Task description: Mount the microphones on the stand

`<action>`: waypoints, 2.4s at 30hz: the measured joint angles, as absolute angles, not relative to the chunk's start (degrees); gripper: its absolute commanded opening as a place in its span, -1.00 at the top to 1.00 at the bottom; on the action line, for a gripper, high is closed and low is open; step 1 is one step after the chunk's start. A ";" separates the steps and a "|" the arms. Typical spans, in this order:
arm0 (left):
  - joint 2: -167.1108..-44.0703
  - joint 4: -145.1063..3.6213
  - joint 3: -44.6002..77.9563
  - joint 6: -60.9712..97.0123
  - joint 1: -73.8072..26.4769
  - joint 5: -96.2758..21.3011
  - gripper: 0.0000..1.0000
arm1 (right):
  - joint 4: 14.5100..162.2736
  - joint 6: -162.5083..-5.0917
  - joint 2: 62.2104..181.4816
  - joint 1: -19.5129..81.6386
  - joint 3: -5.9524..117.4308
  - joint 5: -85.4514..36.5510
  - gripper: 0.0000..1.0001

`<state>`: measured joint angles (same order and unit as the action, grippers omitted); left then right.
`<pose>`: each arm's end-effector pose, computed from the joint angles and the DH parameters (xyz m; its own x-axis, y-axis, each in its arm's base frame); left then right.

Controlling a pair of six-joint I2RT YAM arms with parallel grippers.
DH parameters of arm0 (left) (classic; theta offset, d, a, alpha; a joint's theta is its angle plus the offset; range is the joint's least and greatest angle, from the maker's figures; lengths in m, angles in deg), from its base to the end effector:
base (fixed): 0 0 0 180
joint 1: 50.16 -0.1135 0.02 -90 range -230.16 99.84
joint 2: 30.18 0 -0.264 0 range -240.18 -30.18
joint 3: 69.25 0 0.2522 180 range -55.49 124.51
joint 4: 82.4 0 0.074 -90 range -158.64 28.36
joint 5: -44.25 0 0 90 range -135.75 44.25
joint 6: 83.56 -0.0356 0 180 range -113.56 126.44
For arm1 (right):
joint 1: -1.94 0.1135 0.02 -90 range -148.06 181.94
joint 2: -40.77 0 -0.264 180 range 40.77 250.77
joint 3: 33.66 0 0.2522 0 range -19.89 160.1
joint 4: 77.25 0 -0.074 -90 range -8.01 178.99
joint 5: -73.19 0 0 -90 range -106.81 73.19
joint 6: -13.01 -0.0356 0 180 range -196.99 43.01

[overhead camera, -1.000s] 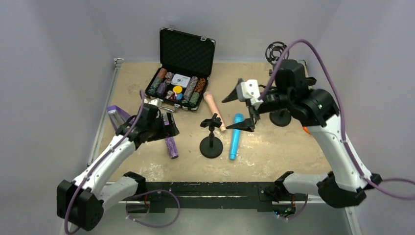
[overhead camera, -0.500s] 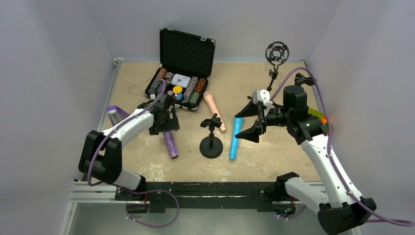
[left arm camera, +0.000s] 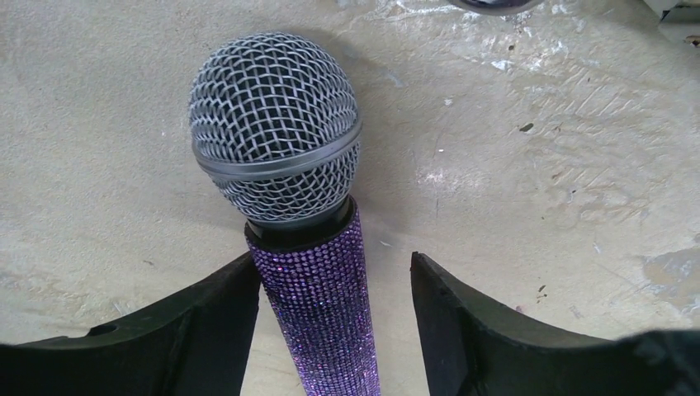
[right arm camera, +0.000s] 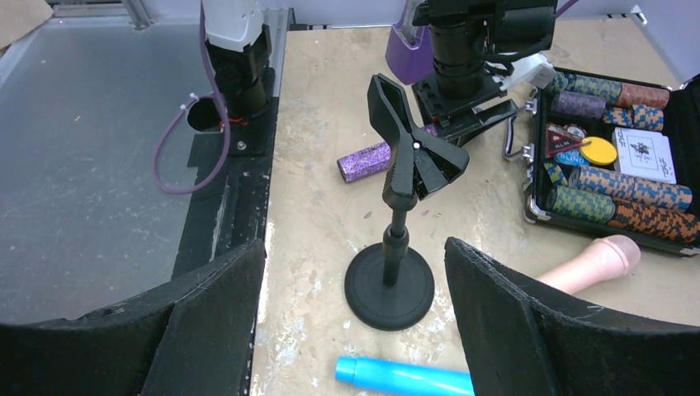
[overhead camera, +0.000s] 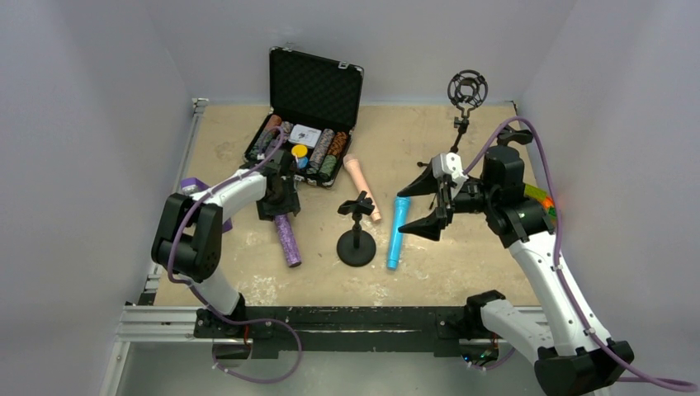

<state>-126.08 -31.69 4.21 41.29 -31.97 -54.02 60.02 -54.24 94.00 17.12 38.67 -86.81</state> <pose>0.2979 -0.0925 0.1753 -0.9001 -0.2995 -0.3165 -0.2986 0.9529 -0.0527 0.1642 0.0792 0.3730 -0.0008 -0.1373 -0.9905 -0.9984 0.0559 -0.0069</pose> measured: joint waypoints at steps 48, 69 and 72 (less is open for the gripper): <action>-90.13 -44.72 -8.01 28.09 -30.64 -40.69 1.00 | 25.57 -13.85 105.93 14.30 60.64 -84.27 -0.85; -67.44 -62.09 -8.73 14.32 -30.55 -3.20 1.00 | 33.28 -25.87 126.19 31.67 70.12 -75.00 -0.78; -68.45 -64.56 -8.73 14.82 -30.53 -1.13 1.00 | 33.26 -26.29 127.37 32.74 70.10 -74.72 -0.76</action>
